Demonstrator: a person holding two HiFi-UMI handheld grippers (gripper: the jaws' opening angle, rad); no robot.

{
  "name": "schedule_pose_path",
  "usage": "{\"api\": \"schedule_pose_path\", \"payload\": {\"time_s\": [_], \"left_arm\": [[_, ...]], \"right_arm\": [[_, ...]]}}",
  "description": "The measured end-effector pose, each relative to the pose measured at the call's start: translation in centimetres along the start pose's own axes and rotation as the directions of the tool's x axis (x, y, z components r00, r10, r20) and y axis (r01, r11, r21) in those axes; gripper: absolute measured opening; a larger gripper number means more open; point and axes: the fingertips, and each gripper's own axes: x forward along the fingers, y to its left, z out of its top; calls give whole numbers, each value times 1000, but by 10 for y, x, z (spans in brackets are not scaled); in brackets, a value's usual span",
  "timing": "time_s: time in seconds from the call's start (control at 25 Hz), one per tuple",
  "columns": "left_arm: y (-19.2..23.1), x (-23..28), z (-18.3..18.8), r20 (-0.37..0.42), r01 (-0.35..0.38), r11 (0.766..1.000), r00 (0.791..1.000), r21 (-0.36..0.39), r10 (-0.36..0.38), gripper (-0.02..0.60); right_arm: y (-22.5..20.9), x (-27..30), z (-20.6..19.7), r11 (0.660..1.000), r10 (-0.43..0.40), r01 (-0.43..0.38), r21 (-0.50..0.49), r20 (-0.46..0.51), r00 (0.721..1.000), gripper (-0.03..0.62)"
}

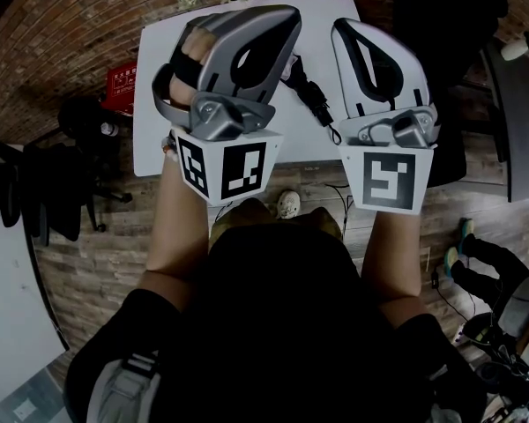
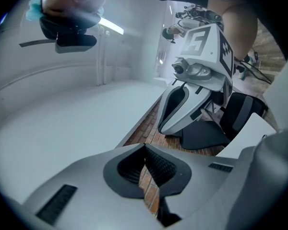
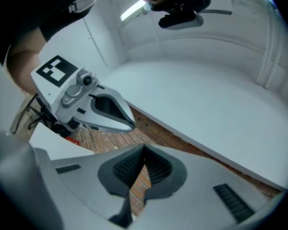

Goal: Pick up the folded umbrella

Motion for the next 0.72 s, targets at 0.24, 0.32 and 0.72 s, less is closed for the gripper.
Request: {"api": "schedule_pose_path", "payload": {"time_s": [0.24, 0.32, 0.72], "left_arm": [[0, -1, 1, 0, -18, 1000, 1000, -5, 18, 12], [3, -3, 1, 2, -27, 1000, 1000, -14, 27, 13], [9, -15, -9, -2, -36, 999, 999, -40, 36, 12]], "right_arm": [[-2, -4, -1, 1000, -7, 7, 1, 0, 1000, 28], [-1, -4, 1, 1000, -7, 7, 1, 7, 1000, 28], [5, -3, 9, 999, -19, 18, 41, 14, 1000, 28]]}}
